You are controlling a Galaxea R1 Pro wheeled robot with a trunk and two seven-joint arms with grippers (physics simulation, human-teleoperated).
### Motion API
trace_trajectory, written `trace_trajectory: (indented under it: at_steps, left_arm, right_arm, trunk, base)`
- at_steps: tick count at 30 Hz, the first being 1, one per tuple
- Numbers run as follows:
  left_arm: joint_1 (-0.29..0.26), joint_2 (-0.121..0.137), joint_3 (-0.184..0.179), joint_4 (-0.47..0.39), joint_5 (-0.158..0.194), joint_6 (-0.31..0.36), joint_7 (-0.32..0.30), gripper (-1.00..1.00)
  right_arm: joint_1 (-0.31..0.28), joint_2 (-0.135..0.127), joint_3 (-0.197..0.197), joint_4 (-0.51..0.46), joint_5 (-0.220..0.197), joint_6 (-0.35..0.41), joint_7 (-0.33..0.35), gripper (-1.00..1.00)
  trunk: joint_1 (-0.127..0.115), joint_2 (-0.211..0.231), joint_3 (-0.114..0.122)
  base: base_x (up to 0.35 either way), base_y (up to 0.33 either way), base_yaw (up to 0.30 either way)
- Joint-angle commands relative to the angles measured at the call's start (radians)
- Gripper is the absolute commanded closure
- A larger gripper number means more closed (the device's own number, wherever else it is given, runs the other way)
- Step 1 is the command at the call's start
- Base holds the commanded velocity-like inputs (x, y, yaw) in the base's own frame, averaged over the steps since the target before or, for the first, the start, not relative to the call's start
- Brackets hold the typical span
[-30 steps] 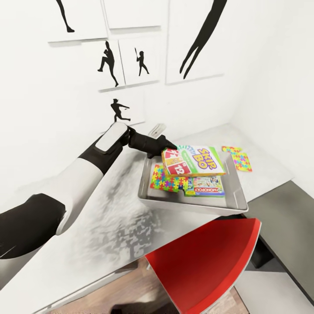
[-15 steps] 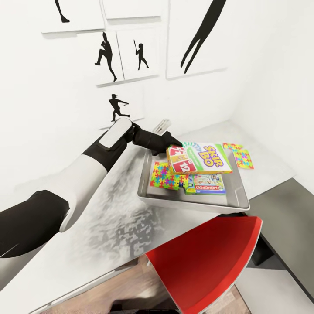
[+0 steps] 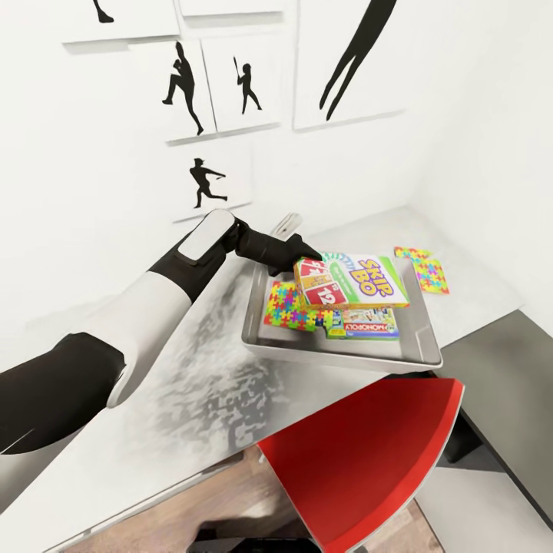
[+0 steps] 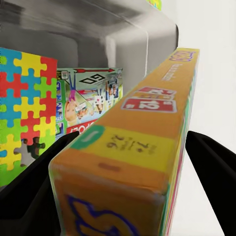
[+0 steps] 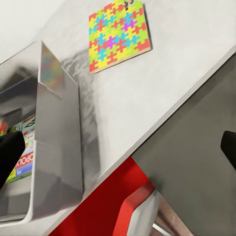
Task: Put all the toys in the child's room - the three board games (two on the bed and one on the table), the two jigsaw puzzles on the table, and the tennis ball on the table - inside the toy box on the table in the child's room.
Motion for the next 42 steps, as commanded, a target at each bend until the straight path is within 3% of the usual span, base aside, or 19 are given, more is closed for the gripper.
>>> trace_trajectory:
  at_steps: [1,15,42]
  left_arm:
    - [-0.001,0.0,-0.002,0.0,0.012,0.0,0.009,1.0]
    - [-0.002,0.0,-0.003,0.002,0.012,-0.001,0.01,1.0]
    - [0.0,0.004,-0.005,0.014,0.005,-0.005,0.012,1.0]
  right_arm:
    - [-0.001,0.0,-0.002,0.0,0.01,0.005,0.01,-1.0]
    - [-0.001,0.0,-0.003,0.0,0.01,0.005,0.01,-1.0]
    - [-0.001,0.0,-0.003,0.0,0.009,0.005,0.01,-1.0]
  trunk:
    - [0.001,-0.002,-0.002]
    - [0.001,-0.002,-0.004]
    - [0.001,-0.002,-0.016]
  base:
    - [0.0,0.0,0.0]
    - [0.0,0.0,-0.102]
    - [0.0,0.0,-0.008]
